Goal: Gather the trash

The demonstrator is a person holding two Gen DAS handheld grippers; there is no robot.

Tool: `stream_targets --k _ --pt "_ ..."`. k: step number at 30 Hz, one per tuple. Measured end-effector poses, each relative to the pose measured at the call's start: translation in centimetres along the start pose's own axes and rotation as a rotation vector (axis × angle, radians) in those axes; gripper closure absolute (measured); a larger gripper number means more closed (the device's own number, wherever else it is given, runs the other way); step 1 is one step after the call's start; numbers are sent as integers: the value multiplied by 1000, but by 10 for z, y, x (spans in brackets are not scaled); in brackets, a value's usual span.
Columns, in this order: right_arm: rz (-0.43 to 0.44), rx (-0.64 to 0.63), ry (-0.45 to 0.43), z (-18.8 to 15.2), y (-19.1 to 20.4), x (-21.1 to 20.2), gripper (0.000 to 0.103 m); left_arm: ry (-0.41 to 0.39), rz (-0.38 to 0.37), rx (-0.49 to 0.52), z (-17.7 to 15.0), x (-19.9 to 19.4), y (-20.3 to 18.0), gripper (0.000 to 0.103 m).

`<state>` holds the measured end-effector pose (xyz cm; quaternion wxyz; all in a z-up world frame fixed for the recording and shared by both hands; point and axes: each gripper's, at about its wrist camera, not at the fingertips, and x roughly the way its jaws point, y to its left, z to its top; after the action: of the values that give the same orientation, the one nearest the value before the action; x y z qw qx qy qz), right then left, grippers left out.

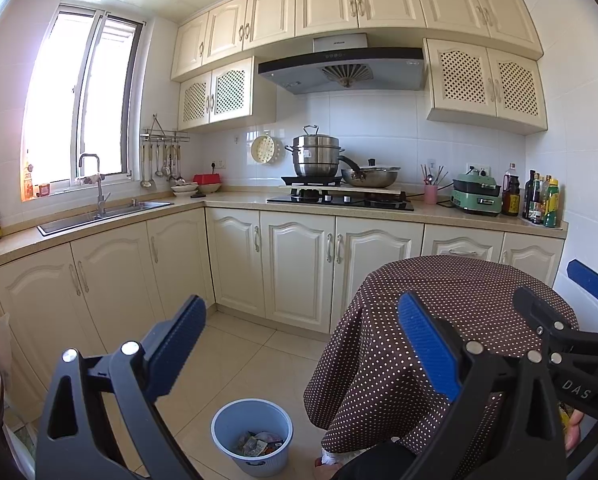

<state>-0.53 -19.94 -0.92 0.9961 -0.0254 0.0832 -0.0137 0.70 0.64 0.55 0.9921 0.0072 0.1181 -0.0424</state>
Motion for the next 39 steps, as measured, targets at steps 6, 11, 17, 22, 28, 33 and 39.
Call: stream_targets --k 6,11,17,22,28,33,39 --pt "1 -1 -1 0 0 0 8 0 0 0 0 0 0 8" --pt "0 -1 1 -1 2 0 8 0 0 0 0 0 0 8" --pt "0 -1 2 -1 2 0 8 1 1 0 0 0 0 8" --pt "0 -1 2 -1 1 0 8 3 2 0 0 0 -1 8" --pt "2 -2 2 -2 0 0 8 4 1 -1 -1 -1 -1 8" --pt "1 -2 2 -2 0 -1 8 3 3 0 -1 -1 -2 8" --pt "2 -2 3 -3 -1 0 8 3 3 -1 -1 -1 -3 8"
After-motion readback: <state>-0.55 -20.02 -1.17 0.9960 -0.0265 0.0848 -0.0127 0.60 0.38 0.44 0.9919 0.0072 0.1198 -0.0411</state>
